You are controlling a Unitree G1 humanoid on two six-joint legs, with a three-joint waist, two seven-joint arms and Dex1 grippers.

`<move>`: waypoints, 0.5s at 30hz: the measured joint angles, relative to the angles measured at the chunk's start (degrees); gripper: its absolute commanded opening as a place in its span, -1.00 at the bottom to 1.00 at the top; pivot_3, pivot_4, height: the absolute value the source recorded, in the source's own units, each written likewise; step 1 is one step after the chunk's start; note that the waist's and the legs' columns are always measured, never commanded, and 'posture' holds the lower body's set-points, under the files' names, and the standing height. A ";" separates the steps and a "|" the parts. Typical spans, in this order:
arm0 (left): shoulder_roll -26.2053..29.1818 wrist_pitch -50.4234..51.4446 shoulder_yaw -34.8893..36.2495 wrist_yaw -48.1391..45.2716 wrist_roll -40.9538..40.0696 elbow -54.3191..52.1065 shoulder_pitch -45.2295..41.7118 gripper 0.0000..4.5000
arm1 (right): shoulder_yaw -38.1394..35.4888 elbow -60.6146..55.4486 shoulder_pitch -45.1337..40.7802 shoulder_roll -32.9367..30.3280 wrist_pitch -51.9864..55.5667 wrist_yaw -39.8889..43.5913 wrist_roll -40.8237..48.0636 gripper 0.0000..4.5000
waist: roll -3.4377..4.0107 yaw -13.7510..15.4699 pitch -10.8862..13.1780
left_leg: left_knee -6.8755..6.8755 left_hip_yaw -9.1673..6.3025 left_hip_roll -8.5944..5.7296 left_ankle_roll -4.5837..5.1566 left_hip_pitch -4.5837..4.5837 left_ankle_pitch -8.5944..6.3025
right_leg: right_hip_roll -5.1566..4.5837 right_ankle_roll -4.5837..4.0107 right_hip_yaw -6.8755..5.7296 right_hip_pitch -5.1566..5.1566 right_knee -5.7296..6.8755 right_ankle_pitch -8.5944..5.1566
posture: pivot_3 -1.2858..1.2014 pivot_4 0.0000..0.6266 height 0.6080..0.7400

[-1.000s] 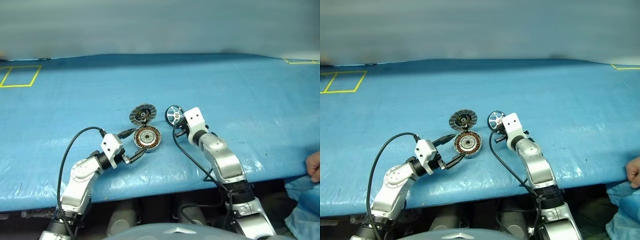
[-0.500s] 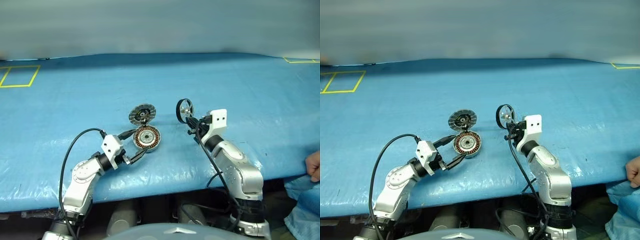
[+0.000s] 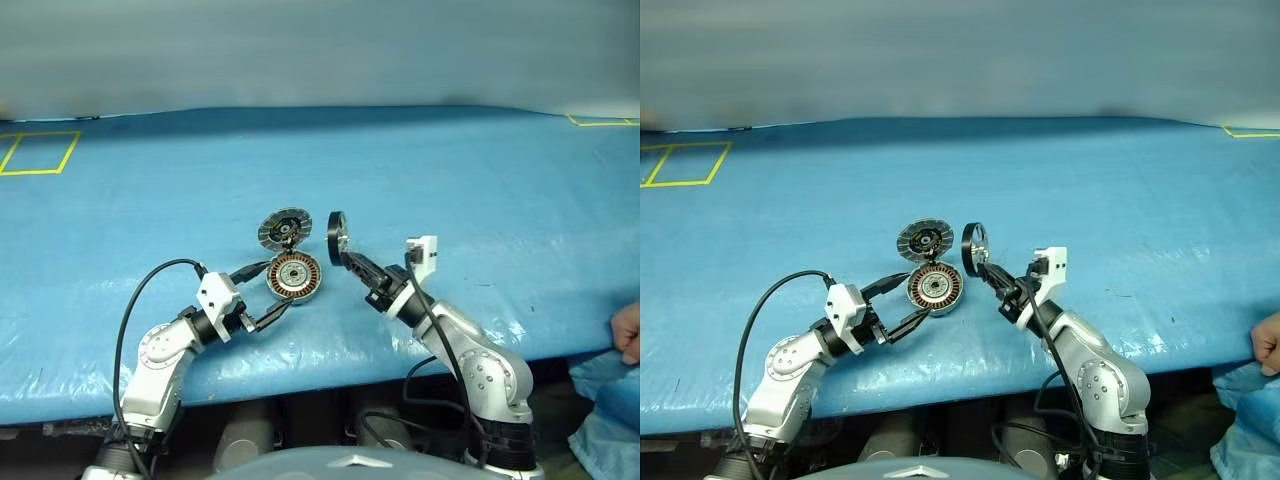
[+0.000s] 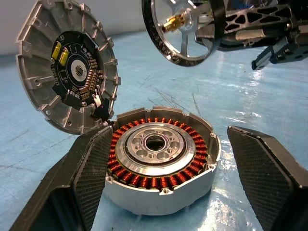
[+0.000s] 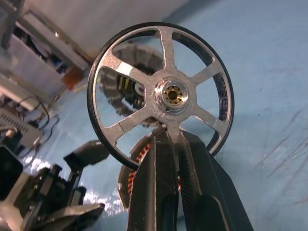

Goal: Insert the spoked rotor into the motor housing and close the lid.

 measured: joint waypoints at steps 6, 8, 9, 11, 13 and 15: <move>-0.04 -1.29 0.11 -0.06 0.27 1.87 0.71 0.82 | 5.92 -0.25 -0.90 -4.99 -1.85 -0.44 -6.29 -0.99 | -0.01 0.03 0.00 | 0.00 -0.01 0.00 0.00 -0.02 0.00 | 0.01 0.13 -0.02 -0.01 0.00 -0.08 | 0.03 -0.52 1.00; -0.04 -1.97 0.11 -0.04 0.35 1.91 0.95 0.82 | 6.72 -0.48 -1.21 -5.35 -2.07 -0.30 -6.64 -0.99 | -0.01 0.04 0.00 | 0.00 -0.01 0.00 0.00 -0.02 0.00 | 0.00 0.13 -0.02 -0.01 -0.01 -0.08 | 0.03 -0.52 1.00; -0.04 -2.15 0.11 -0.02 0.38 1.91 0.97 0.82 | 7.19 -0.64 -1.33 -5.47 -2.10 -0.27 -6.86 -0.99 | -0.01 0.06 0.00 | 0.00 -0.01 0.00 0.00 -0.02 0.00 | 0.00 0.11 -0.02 0.00 -0.01 -0.07 | 0.03 -0.52 1.00; -0.04 -2.34 0.11 0.04 0.45 1.92 1.13 0.82 | 8.08 -0.76 -1.87 -5.76 -2.11 -0.19 -7.43 -0.99 | -0.01 0.05 0.00 | 0.00 -0.01 0.00 0.00 -0.02 0.00 | 0.00 0.12 -0.02 0.00 -0.01 -0.07 | 0.03 -0.52 1.00; -0.04 -2.40 0.11 0.06 0.49 1.92 1.33 0.82 | 8.45 -0.97 -2.39 -5.92 -2.16 -0.04 -7.57 -0.99 | -0.01 0.04 0.00 | 0.01 -0.01 0.00 0.01 -0.01 0.00 | -0.01 0.13 -0.02 0.00 -0.01 -0.08 | 0.03 -0.52 1.00; -0.04 -2.48 0.11 0.08 0.51 1.93 1.48 0.82 | 9.00 -1.10 -2.60 -5.90 -2.17 0.12 -7.58 -0.99 | -0.01 0.06 0.00 | 0.01 -0.02 0.00 0.00 -0.01 0.00 | -0.01 0.13 -0.04 -0.01 -0.01 -0.08 | 0.03 -0.52 1.00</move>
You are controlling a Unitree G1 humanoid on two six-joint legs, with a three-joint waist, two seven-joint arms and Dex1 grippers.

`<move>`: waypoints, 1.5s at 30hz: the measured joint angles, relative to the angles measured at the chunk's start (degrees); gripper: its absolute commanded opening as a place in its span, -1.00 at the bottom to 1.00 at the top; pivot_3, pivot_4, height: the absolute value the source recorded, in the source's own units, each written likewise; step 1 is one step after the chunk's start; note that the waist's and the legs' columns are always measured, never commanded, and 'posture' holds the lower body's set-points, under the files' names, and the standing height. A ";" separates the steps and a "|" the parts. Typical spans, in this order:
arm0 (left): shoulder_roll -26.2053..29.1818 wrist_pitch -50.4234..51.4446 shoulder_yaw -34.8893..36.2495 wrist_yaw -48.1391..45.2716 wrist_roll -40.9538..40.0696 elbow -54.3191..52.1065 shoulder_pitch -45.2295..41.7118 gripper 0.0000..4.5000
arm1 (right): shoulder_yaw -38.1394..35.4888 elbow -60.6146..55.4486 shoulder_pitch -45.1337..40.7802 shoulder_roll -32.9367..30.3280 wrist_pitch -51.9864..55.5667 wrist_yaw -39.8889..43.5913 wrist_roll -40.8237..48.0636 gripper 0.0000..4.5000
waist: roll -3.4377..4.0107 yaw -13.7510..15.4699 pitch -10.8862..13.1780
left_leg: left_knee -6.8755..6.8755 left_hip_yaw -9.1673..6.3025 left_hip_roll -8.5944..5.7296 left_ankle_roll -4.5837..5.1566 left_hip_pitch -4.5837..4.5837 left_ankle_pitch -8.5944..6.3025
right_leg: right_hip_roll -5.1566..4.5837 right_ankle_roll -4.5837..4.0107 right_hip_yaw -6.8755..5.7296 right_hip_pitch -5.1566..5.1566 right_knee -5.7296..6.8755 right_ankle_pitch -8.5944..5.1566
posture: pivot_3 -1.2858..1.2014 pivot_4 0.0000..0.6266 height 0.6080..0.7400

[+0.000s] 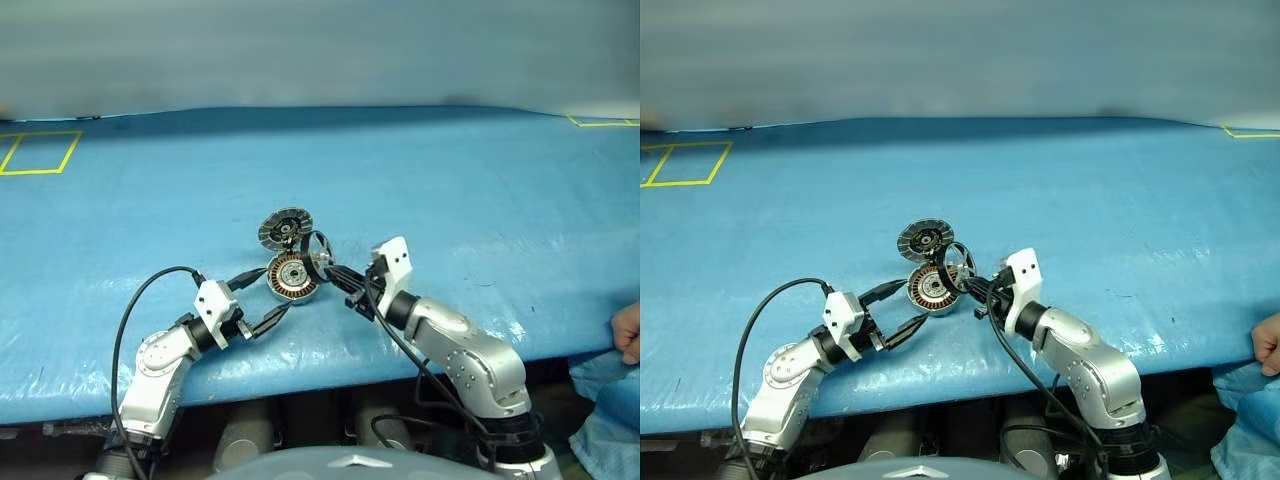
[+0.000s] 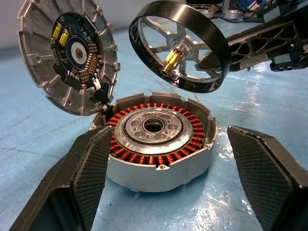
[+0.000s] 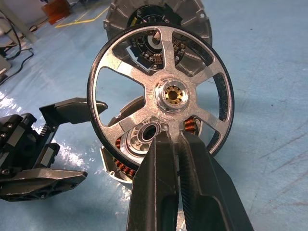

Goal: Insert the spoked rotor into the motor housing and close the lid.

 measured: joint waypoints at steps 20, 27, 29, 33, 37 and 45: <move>-0.03 -0.99 0.41 0.96 1.64 0.28 0.43 0.82 | 6.83 2.95 -4.06 -1.00 -1.80 1.24 -5.94 -0.99 | 0.00 0.01 0.00 | 0.01 0.00 0.00 0.00 0.00 0.00 | 0.00 -0.07 -0.03 0.01 0.00 0.04 | 0.03 -0.52 1.00; -0.02 -1.05 0.42 1.29 1.65 0.28 0.76 0.82 | 8.56 4.27 -4.74 -1.01 -3.22 1.67 -8.92 -0.99 | -0.01 -0.03 -0.01 | 0.02 0.00 0.00 0.00 0.02 0.00 | 0.01 -0.06 -0.04 0.03 0.00 0.04 | 0.03 -0.52 1.00; -0.02 -1.05 0.42 1.31 1.67 0.28 0.92 0.82 | 8.91 4.38 -4.75 -1.01 -3.63 1.77 -9.62 -0.99 | -0.01 -0.05 -0.01 | 0.02 0.00 0.00 0.00 0.03 0.00 | 0.01 -0.05 -0.03 0.03 0.01 0.04 | 0.03 -0.52 1.00; -0.01 -1.05 0.43 1.37 1.72 0.28 1.03 0.82 | 10.06 4.40 -5.56 -1.55 -3.91 1.75 -11.74 -0.99 | -0.02 -0.05 -0.01 | 0.03 0.00 0.01 0.00 0.03 0.00 | 0.01 -0.05 -0.03 0.03 0.02 0.04 | 0.03 -0.52 1.00; -0.01 -1.06 0.43 1.53 1.79 0.28 1.07 0.82 | 10.34 4.21 -5.72 -1.78 -3.92 1.88 -12.63 -0.99 | -0.02 -0.03 -0.01 | 0.03 0.00 0.00 0.00 0.03 0.00 | 0.00 -0.06 -0.03 0.03 0.02 0.04 | 0.03 -0.52 1.00; -0.05 -1.27 0.43 1.97 1.87 0.28 1.18 0.82 | 11.60 3.30 -6.28 -3.00 -3.86 2.17 -14.68 -0.99 | -0.02 0.03 -0.01 | 0.03 0.00 0.00 0.00 0.02 0.00 | -0.01 -0.07 -0.05 0.03 0.01 0.05 | 0.03 -0.52 1.00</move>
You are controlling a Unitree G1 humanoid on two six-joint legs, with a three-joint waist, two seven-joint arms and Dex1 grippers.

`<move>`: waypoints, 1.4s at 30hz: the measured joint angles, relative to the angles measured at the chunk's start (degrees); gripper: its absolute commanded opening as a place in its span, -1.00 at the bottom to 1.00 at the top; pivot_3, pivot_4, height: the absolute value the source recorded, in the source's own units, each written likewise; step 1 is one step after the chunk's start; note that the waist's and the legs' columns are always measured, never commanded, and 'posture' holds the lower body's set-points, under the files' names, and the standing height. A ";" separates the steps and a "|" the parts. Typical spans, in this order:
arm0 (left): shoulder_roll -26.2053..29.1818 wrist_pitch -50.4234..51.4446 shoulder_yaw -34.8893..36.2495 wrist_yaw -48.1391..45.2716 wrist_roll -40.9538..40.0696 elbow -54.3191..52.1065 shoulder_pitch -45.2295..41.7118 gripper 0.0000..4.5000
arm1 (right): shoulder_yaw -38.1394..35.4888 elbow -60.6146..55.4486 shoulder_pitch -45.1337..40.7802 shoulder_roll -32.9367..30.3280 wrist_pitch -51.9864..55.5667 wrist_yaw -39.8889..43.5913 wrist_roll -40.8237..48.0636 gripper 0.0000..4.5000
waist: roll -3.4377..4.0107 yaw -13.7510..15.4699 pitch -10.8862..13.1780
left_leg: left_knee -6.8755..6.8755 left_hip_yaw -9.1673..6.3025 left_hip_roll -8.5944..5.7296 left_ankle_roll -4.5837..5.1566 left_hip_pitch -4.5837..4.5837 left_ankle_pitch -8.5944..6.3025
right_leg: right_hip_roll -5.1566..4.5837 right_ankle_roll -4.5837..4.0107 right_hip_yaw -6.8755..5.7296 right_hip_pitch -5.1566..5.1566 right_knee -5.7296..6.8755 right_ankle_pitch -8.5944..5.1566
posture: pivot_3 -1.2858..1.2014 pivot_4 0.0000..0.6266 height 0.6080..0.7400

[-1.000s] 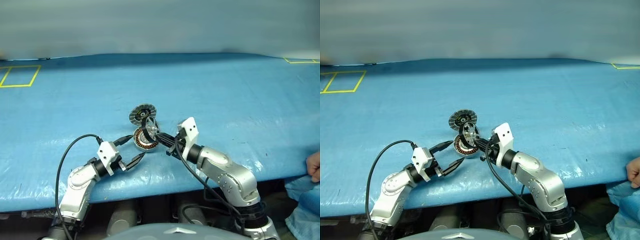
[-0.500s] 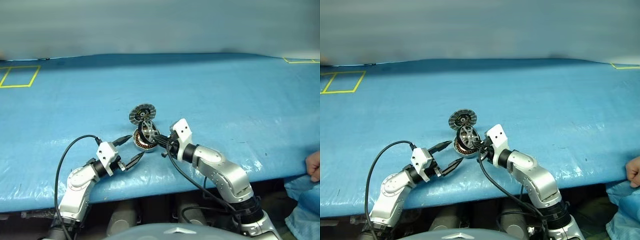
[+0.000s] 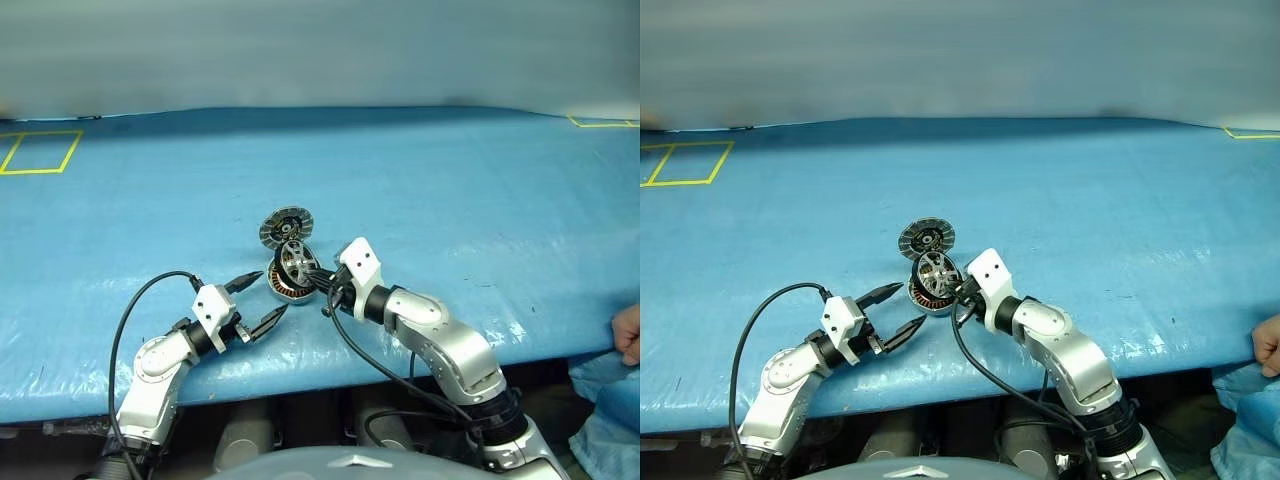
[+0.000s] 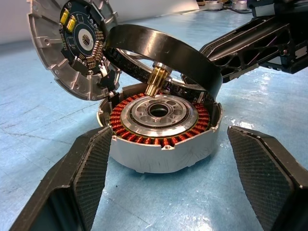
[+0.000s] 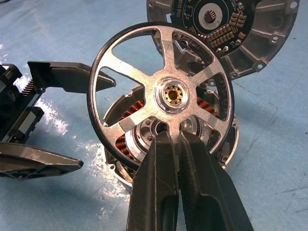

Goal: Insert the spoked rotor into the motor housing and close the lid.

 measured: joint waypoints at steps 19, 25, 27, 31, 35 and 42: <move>-0.03 -0.77 0.00 0.53 0.22 0.04 0.11 0.82 | 2.25 -1.64 -0.64 -2.25 0.11 0.04 -4.76 -0.99 | -0.01 -0.02 -0.01 | 0.00 0.00 0.00 0.00 0.00 0.00 | 0.01 0.00 -0.01 0.01 -0.01 0.00 | 0.03 -0.52 1.00; -0.03 -0.77 0.00 0.56 0.25 0.04 0.14 0.82 | 2.62 -1.57 -0.60 -2.25 0.04 0.18 -5.58 -0.51 | -0.01 -0.03 -0.01 | 0.00 0.00 0.00 0.00 0.00 0.00 | 0.01 0.00 -0.01 0.00 -0.01 0.00 | 0.03 -0.52 1.00; -0.02 -0.77 0.00 0.57 0.26 0.04 0.21 0.82 | 2.60 -1.58 -0.59 -2.25 0.04 0.37 -5.58 -0.25 | -0.02 -0.03 -0.01 | 0.00 -0.01 0.00 0.00 0.00 0.00 | 0.01 0.00 -0.02 0.00 -0.01 0.00 | 0.03 -0.52 1.00; 0.00 -0.77 0.00 0.57 0.26 0.04 0.31 0.82 | 2.38 -1.69 -0.56 -2.08 0.04 0.96 -5.33 -0.25 | -0.01 -0.03 -0.01 | 0.00 0.00 0.00 0.00 0.00 0.00 | 0.01 0.00 -0.02 -0.01 -0.01 0.00 | 0.03 -0.52 1.00; 0.02 -0.77 0.00 0.57 0.25 0.04 0.32 0.82 | 1.36 -2.29 -0.49 -1.56 0.02 1.23 -4.66 -0.25 | -0.01 -0.02 -0.01 | 0.00 0.00 0.00 0.00 0.00 0.00 | 0.01 0.00 -0.01 0.00 -0.01 0.00 | 0.03 -0.52 1.00; -0.01 -0.78 0.02 0.58 0.17 0.04 0.33 0.82 | -0.66 -2.72 -0.57 1.67 -0.99 1.57 -1.96 -0.25 | -0.01 -0.04 -0.01 | 0.00 -0.01 0.00 0.00 0.00 0.00 | 0.02 0.00 -0.01 0.00 -0.01 0.00 | 0.03 -0.52 1.00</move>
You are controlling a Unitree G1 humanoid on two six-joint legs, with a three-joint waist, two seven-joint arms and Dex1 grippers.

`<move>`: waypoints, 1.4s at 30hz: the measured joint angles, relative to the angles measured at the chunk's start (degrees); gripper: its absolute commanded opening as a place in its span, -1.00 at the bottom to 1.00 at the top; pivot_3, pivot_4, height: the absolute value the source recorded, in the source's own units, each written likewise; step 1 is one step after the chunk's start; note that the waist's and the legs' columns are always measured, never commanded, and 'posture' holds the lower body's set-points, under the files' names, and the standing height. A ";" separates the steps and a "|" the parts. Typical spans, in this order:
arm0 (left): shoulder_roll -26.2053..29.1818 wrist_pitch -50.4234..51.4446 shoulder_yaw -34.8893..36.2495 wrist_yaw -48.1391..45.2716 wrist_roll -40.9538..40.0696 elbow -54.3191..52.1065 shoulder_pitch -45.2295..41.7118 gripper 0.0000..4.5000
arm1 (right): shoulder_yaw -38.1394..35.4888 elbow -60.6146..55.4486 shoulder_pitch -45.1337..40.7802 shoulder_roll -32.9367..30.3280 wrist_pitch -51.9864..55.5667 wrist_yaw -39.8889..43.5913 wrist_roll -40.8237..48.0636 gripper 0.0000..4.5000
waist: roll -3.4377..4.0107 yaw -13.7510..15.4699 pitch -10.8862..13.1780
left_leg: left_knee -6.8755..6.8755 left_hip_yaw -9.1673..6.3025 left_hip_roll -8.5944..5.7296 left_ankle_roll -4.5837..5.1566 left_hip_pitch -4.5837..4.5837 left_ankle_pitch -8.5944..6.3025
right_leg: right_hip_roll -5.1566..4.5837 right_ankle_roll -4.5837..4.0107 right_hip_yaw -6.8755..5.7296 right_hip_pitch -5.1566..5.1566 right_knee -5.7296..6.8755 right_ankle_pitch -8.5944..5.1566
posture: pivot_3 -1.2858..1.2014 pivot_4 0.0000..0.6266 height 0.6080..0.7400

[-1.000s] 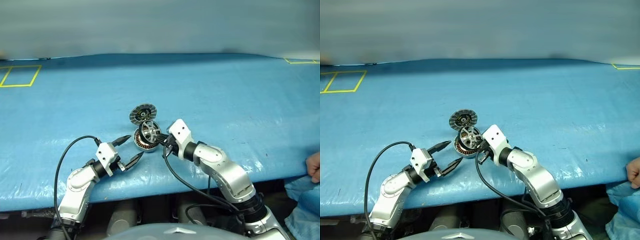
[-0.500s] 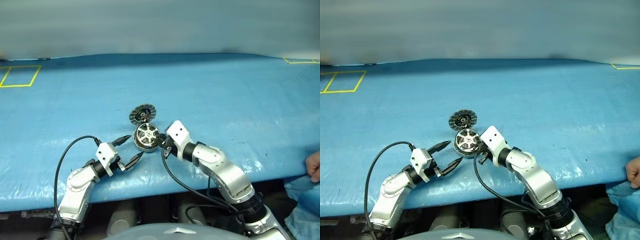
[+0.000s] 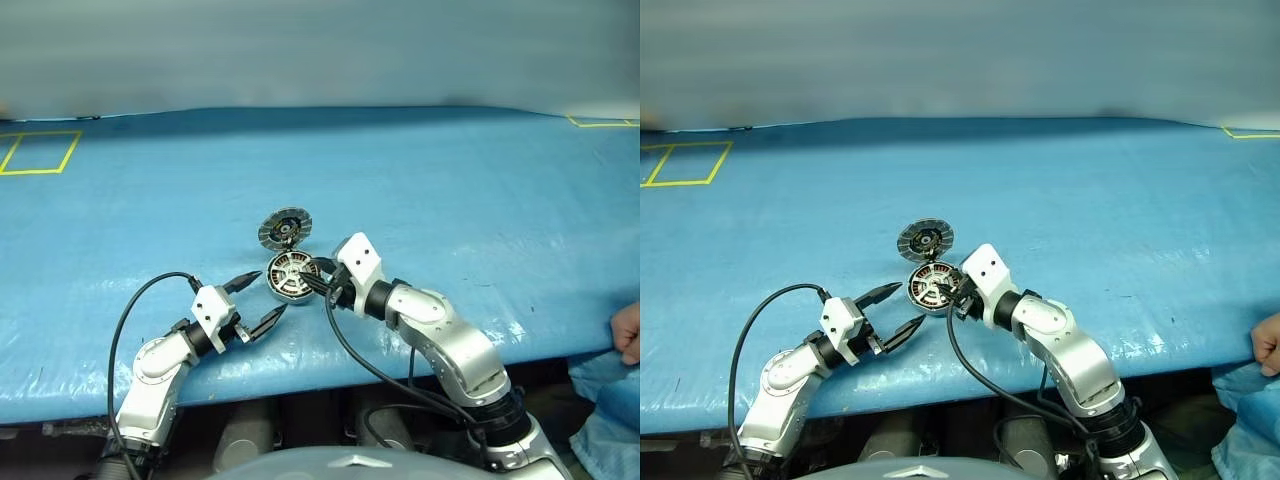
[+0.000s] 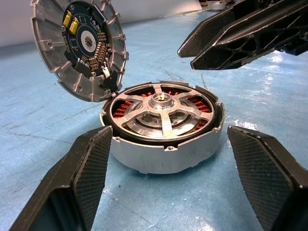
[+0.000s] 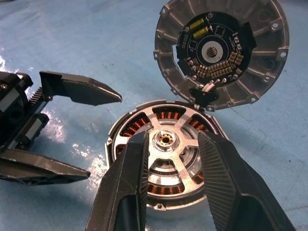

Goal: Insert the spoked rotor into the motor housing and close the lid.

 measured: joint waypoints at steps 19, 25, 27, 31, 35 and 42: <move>-0.28 -0.55 1.85 2.28 0.05 0.00 1.53 0.82 | 1.46 17.29 -6.12 5.91 -5.99 -0.37 -3.72 -0.99 | -0.01 -0.06 -0.02 | 0.01 0.01 0.00 -0.01 0.10 0.00 | 0.02 -0.08 0.00 0.11 0.02 0.05 | 0.03 -0.52 1.00; -0.27 -1.05 1.85 2.59 0.09 -0.01 1.71 0.82 | 3.70 17.31 -5.98 5.23 -6.76 -0.54 -6.58 -0.99 | -0.02 -0.09 -0.19 | 0.01 0.01 0.01 -0.02 0.16 0.00 | 0.00 -0.08 0.01 0.14 0.03 0.05 | 0.03 -0.52 1.00; -0.26 -1.07 1.86 2.71 0.11 -0.01 1.69 0.82 | 4.93 17.14 -6.04 4.45 -7.43 -0.79 -8.25 -0.99 | -0.05 -0.09 -0.32 | 0.00 0.01 0.01 -0.03 0.22 -0.01 | -0.02 -0.07 0.01 0.19 0.02 0.03 | 0.03 -0.52 1.00; -0.25 -1.08 1.86 2.84 0.11 -0.01 1.69 0.82 | 6.33 16.90 -6.05 4.19 -7.55 -1.44 -10.76 -0.99 | -0.08 -0.08 -0.66 | 0.00 0.00 0.01 -0.06 0.29 -0.03 | -0.34 0.07 -0.06 0.26 0.03 -0.06 | 0.03 -0.52 1.00; -0.23 -1.08 1.86 2.84 0.13 -0.01 1.62 0.82 | 7.15 15.99 -5.44 3.72 -7.46 -1.94 -12.42 -0.99 | -0.01 -0.02 -1.03 | -0.01 0.00 -0.01 -0.06 0.31 -0.04 | -0.55 0.07 -0.28 0.28 0.02 -0.06 | 0.03 -0.52 1.00; -0.20 -1.08 1.87 2.85 0.14 -0.01 1.63 0.82 | 7.20 11.24 -2.38 1.81 -5.89 -0.72 -12.50 -0.99 | -0.01 -0.04 -1.07 | -0.04 0.00 -0.02 -0.08 0.32 -0.06 | -0.75 0.08 -0.54 0.27 0.02 -0.07 | 0.03 -0.52 1.00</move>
